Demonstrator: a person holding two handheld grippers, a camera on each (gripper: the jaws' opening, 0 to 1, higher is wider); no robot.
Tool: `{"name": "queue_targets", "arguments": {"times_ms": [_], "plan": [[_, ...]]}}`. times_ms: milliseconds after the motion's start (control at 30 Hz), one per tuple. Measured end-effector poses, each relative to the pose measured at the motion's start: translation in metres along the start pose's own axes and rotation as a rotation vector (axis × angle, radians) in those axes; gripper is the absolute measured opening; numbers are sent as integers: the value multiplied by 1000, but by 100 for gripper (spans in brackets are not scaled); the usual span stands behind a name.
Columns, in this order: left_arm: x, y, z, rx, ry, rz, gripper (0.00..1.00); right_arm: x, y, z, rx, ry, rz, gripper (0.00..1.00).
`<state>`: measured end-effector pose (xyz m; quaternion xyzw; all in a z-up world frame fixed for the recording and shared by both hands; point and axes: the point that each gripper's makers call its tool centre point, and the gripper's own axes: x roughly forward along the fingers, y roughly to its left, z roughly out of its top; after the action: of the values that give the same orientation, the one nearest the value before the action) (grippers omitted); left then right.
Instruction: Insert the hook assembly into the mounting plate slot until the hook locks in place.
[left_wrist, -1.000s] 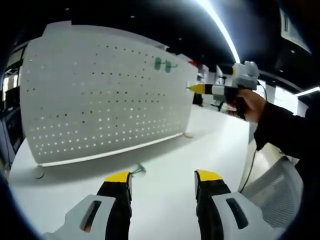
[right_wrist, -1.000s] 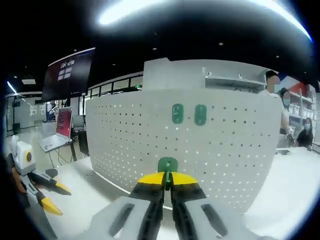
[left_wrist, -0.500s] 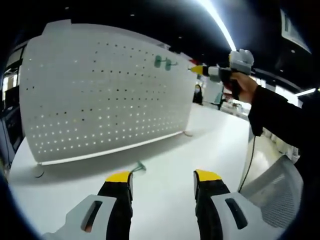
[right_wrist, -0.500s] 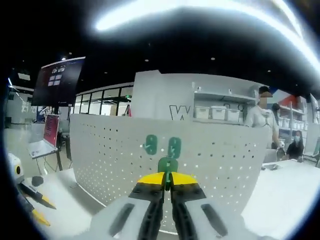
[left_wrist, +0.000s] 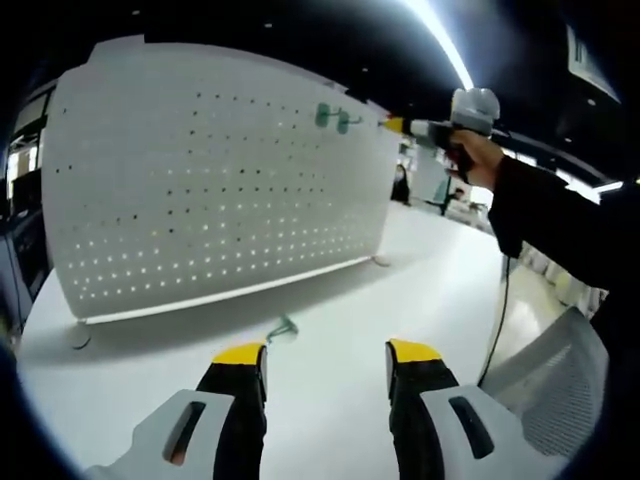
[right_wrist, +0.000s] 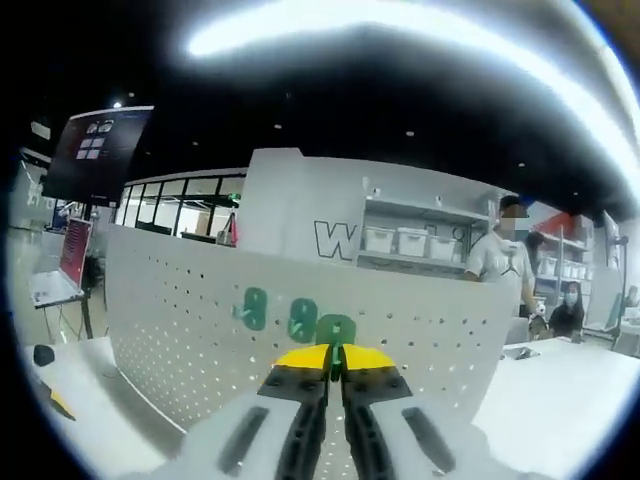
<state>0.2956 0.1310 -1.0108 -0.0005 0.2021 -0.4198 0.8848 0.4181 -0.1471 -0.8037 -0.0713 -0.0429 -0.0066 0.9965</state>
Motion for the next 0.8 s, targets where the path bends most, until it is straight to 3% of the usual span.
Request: {"name": "queue_targets", "arguments": {"times_ms": [800], "plan": [[4,7,-11,-12,44,15,47,40,-18,-4,-6,-26,-45,1]]}}
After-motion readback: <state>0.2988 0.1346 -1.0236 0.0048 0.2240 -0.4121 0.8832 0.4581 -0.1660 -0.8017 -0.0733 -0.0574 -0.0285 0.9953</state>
